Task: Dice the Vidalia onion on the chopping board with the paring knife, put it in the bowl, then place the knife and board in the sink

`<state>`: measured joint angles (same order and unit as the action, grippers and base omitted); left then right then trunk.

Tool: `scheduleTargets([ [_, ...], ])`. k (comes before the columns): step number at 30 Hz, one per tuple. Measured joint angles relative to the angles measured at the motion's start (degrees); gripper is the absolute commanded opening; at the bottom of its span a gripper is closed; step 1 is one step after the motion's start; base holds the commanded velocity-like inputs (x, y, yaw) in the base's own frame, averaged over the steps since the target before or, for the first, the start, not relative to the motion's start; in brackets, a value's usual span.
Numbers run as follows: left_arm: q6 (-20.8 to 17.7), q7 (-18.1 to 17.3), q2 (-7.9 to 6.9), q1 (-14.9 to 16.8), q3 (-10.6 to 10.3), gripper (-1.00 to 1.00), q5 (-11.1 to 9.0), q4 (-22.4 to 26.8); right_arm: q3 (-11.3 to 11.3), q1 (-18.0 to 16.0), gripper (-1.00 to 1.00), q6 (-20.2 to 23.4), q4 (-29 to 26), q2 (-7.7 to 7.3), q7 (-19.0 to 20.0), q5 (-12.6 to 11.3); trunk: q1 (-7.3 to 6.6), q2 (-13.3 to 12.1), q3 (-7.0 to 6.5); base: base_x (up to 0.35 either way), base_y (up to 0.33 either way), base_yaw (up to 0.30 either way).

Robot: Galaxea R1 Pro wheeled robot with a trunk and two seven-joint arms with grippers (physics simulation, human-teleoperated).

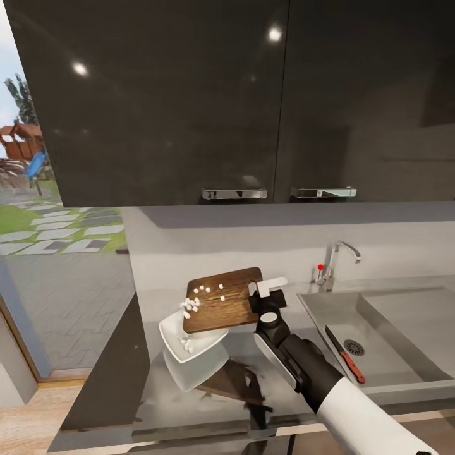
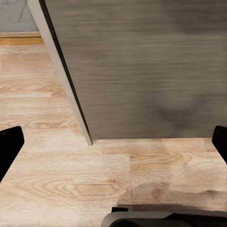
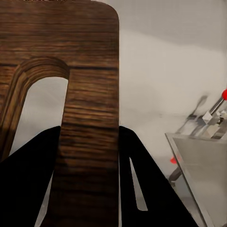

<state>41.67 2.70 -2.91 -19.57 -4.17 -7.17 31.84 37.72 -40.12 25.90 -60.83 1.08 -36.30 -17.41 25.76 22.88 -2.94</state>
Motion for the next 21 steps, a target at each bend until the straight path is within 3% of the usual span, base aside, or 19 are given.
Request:
scheduleTargets([
  [15, 0.0, 0.0, 0.00, 0.0, 0.0, 1.00, 0.0, 0.0, 0.2, 0.0, -1.00, -0.4, 0.1, -0.23, 0.0, 0.2, 0.00, 0.0, 0.00, 0.000, 0.000, 0.000],
  [21, 0.0, 0.0, 0.00, 0.0, 0.0, 1.00, 0.0, 0.0, 0.2, 0.0, -1.00, -0.5, 0.2, -0.27, 0.0, 2.2, 0.00, 0.0, 0.00, 0.000, 0.000, 0.000],
])
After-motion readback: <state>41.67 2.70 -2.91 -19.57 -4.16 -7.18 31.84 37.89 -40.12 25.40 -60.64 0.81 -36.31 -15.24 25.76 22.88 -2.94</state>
